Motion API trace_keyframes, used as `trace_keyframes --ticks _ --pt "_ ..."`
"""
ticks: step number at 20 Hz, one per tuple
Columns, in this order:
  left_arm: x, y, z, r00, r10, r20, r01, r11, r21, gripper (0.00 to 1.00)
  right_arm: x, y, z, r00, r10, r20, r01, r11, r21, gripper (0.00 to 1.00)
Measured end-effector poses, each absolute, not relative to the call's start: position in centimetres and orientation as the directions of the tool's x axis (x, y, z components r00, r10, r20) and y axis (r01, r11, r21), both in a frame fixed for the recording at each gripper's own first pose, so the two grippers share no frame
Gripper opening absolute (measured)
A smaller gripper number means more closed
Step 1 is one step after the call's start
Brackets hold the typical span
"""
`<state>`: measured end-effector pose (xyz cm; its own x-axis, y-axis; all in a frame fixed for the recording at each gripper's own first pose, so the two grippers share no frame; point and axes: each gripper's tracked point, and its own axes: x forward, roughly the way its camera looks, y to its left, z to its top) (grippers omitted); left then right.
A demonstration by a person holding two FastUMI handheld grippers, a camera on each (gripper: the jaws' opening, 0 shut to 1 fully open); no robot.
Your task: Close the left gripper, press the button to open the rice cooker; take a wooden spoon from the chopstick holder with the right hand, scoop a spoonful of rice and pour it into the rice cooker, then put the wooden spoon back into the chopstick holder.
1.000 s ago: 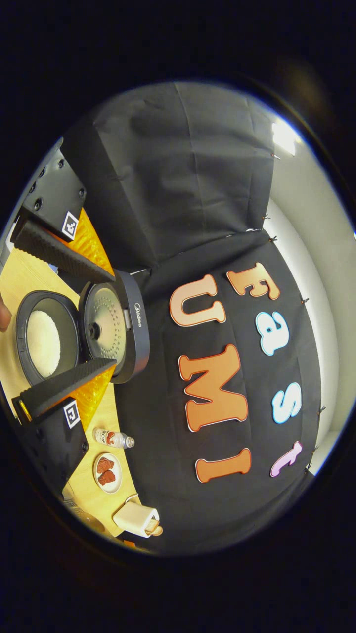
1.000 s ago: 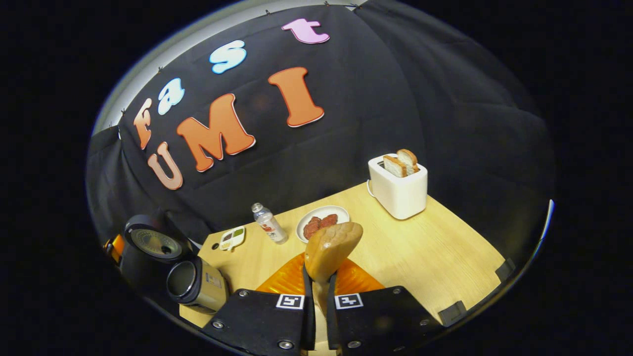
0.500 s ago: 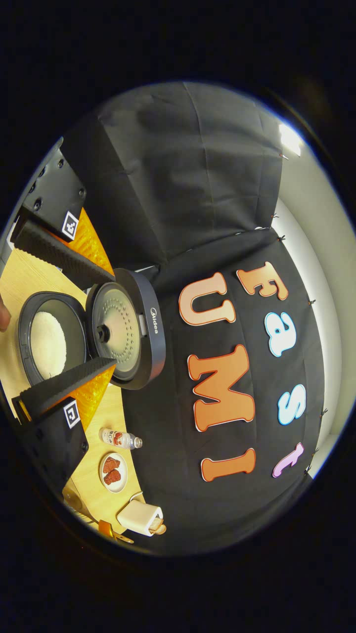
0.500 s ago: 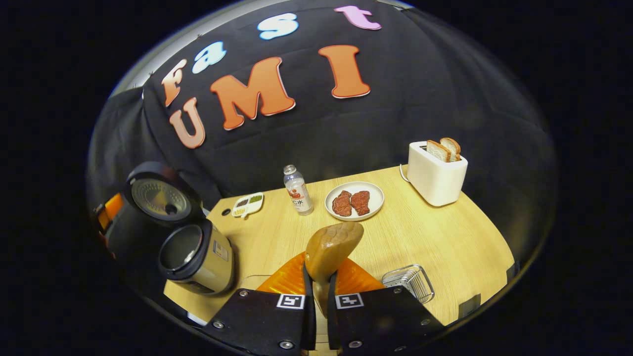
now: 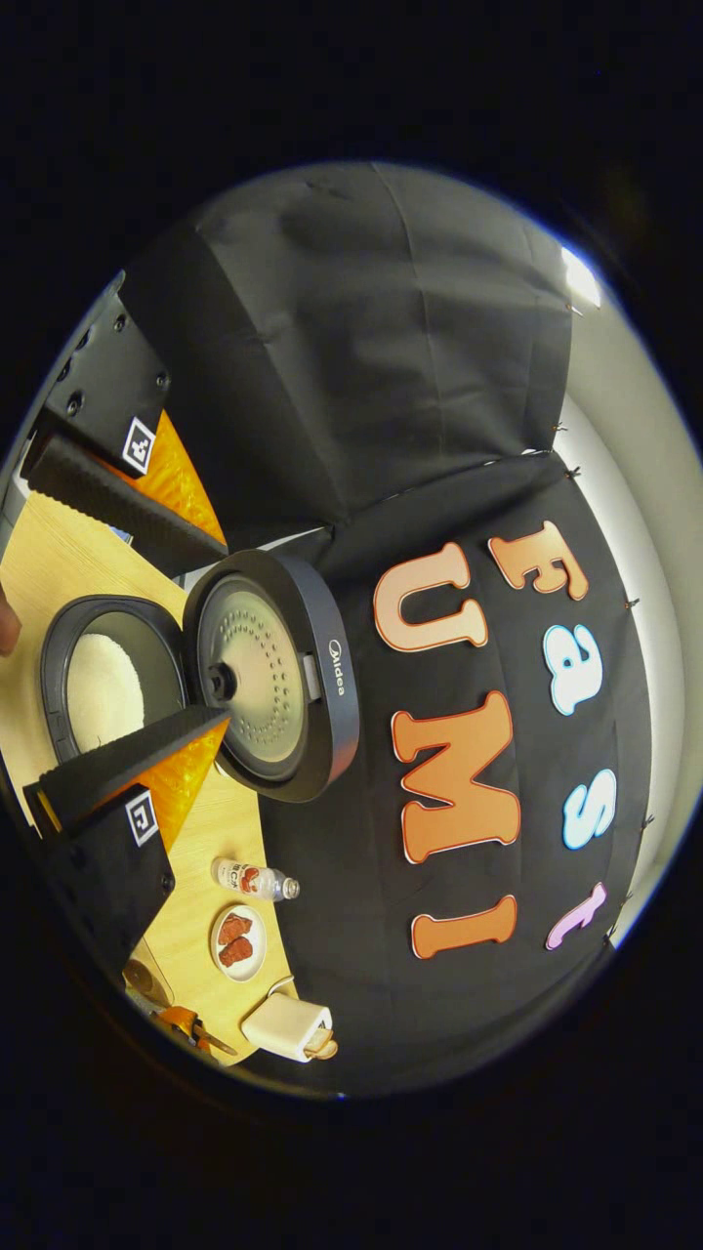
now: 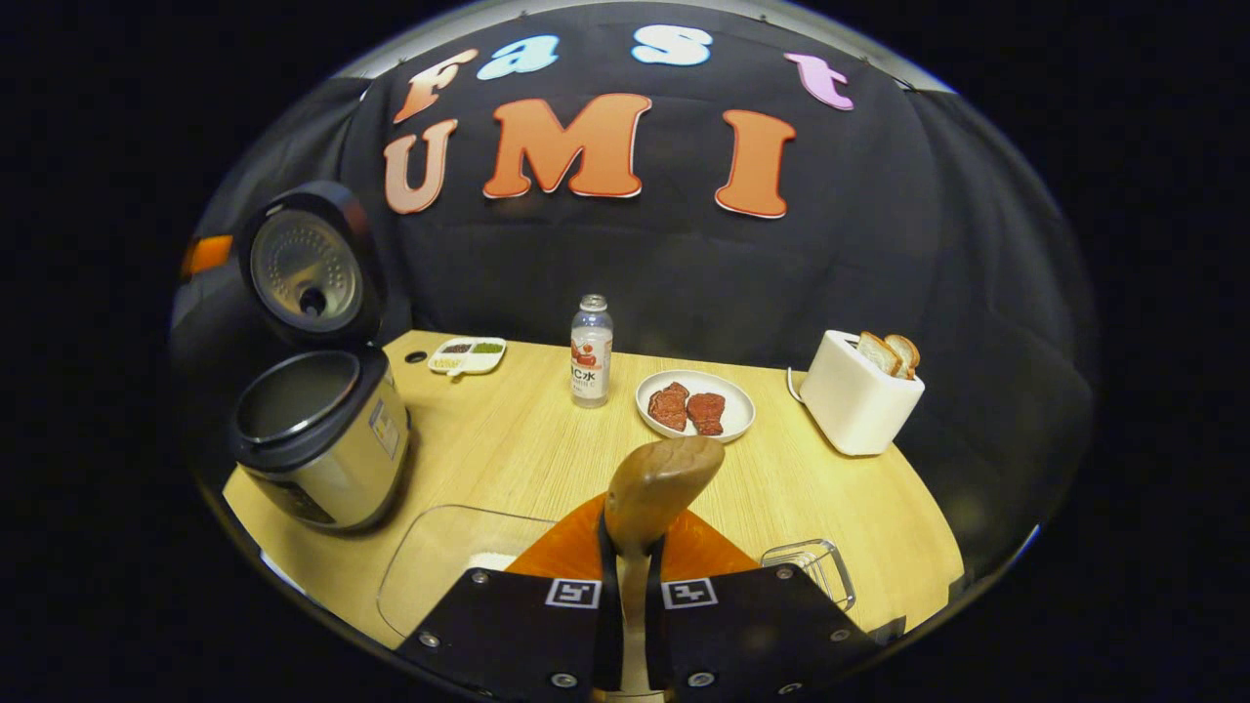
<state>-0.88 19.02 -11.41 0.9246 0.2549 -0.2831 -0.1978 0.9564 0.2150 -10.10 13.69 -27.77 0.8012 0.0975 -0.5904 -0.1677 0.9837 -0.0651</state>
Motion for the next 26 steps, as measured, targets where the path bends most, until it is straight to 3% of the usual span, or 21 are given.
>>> trace_keyframes --ticks 4,5,10,17,20,26 --pt "0.2 19.0 -11.6 0.934 0.219 -0.284 -0.160 0.963 0.215 1.00 -11.0 13.5 -29.0 0.838 0.043 -0.544 -0.120 0.987 -0.105 0.09" --pt "0.5 18.9 -11.7 0.936 0.211 -0.283 -0.152 0.964 0.219 0.96 -11.2 13.5 -28.8 0.854 0.041 -0.519 -0.124 0.984 -0.126 0.09" --pt "1.9 17.6 -11.8 0.946 0.163 -0.281 -0.105 0.972 0.210 1.00 -12.6 16.1 -29.9 0.888 0.088 -0.452 -0.207 0.953 -0.221 0.08" --pt "2.3 17.0 -12.8 0.944 0.129 -0.304 -0.070 0.978 0.197 1.00 -13.6 18.1 -30.6 0.881 0.077 -0.467 -0.203 0.953 -0.226 0.08" --pt "2.3 17.5 -13.0 0.942 0.129 -0.310 -0.071 0.978 0.194 1.00 -14.1 19.4 -30.0 0.871 0.114 -0.478 -0.197 0.972 -0.127 0.09" --pt "2.1 18.7 -13.7 0.935 0.145 -0.324 -0.092 0.981 0.172 1.00 -13.7 22.5 -30.1 0.806 0.225 -0.548 -0.109 0.966 0.236 0.08"
